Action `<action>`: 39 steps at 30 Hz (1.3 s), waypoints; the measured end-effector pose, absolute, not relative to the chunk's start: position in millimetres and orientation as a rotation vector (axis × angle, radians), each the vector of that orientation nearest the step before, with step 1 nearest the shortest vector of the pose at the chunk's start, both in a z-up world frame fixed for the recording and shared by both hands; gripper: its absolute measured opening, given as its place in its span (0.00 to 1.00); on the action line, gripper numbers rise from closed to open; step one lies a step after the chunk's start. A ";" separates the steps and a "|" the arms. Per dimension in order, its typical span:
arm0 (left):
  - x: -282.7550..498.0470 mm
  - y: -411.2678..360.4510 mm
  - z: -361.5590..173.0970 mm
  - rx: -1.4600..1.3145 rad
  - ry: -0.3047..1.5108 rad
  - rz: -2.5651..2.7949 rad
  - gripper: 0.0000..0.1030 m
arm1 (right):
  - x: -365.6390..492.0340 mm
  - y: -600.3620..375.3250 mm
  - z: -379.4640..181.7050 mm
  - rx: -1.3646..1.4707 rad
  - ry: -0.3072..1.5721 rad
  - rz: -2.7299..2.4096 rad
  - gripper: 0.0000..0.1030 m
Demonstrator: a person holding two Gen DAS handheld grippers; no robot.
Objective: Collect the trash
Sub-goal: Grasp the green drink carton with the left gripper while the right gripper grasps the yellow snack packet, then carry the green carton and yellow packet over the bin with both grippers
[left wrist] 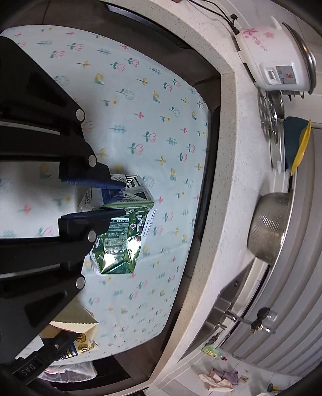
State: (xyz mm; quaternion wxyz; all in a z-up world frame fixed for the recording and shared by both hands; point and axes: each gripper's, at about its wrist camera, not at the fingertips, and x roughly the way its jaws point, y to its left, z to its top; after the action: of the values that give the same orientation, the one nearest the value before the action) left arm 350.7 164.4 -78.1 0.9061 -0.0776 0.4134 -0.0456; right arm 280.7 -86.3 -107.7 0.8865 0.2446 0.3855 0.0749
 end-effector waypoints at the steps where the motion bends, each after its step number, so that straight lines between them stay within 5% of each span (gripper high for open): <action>1: 343.6 159.3 -73.7 -0.155 0.847 -0.103 0.15 | 273.5 -92.6 -103.4 0.513 0.793 0.149 0.19; 22: 208.2 -12.2 -7.0 -0.050 0.770 -0.360 0.14 | 115.6 -251.8 -46.1 0.607 0.608 -0.028 0.19; 26: 191.9 -53.1 -4.9 -0.022 0.776 -0.421 0.02 | 89.3 -285.1 -45.9 0.628 0.586 -0.069 0.19; 33: 174.6 -105.0 -10.6 0.026 0.786 -0.471 0.02 | 57.5 -331.4 -53.9 0.665 0.573 -0.128 0.19; 37: 174.0 -98.8 -14.9 0.033 0.801 -0.438 0.09 | 47.5 -339.8 -58.9 0.674 0.576 -0.135 0.19; 39: 170.5 -85.9 -21.1 0.024 0.812 -0.401 0.40 | 46.0 -339.8 -62.8 0.675 0.584 -0.128 0.19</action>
State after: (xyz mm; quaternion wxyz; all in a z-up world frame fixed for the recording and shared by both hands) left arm 170.5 -85.9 -21.1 0.8991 0.0114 0.3923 -0.1938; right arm 46.0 -339.8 -62.8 0.9001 0.3261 0.2821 -0.0619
